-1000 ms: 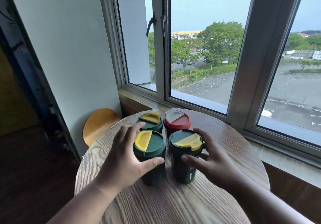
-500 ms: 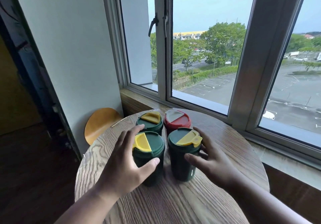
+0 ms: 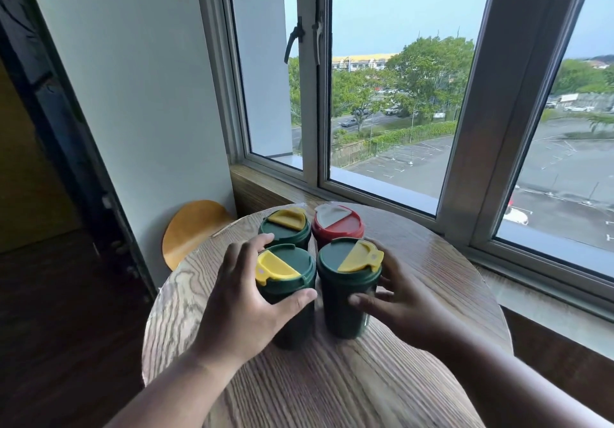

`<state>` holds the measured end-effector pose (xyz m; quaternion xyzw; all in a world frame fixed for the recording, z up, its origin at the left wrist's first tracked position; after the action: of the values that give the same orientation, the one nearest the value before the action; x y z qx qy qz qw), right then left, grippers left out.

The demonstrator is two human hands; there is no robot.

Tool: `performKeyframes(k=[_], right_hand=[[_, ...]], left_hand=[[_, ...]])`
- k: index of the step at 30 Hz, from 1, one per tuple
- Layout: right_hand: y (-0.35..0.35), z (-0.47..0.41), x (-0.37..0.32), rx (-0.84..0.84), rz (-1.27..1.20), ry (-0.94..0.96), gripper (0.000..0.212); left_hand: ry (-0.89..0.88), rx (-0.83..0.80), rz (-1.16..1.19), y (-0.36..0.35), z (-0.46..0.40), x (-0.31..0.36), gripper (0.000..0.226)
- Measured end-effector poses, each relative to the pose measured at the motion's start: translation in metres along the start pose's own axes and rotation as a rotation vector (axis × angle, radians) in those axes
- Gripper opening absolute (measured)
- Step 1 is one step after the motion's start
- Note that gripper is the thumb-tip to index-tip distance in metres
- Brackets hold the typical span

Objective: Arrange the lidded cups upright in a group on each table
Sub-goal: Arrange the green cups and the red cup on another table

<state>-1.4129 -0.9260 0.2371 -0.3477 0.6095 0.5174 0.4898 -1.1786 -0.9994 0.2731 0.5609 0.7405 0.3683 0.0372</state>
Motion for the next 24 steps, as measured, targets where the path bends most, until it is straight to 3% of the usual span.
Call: performKeyframes(k=[20, 24], right_hand=[[0.003, 0.004, -0.005, -0.026, 0.022, 0.02, 0.078], [0.008, 0.005, -0.006, -0.015, 0.041, -0.008, 0.095]], left_hand=[[-0.008, -0.047, 0.053, 0.003, 0.0, -0.006, 0.093], [0.001, -0.072, 0.076, 0.008, 0.001, -0.012, 0.093]])
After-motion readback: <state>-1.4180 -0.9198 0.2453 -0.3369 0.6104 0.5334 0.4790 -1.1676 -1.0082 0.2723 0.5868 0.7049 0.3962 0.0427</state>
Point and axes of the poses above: each hand's wrist, its own z-axis away from the middle knuckle, its own y-axis out of the back of the hand, x = y × z, the point moved 3 cm from there along -z, towards the middle knuckle, and after that the axes turned 15 degrees about -y, right-handed, at the moved point
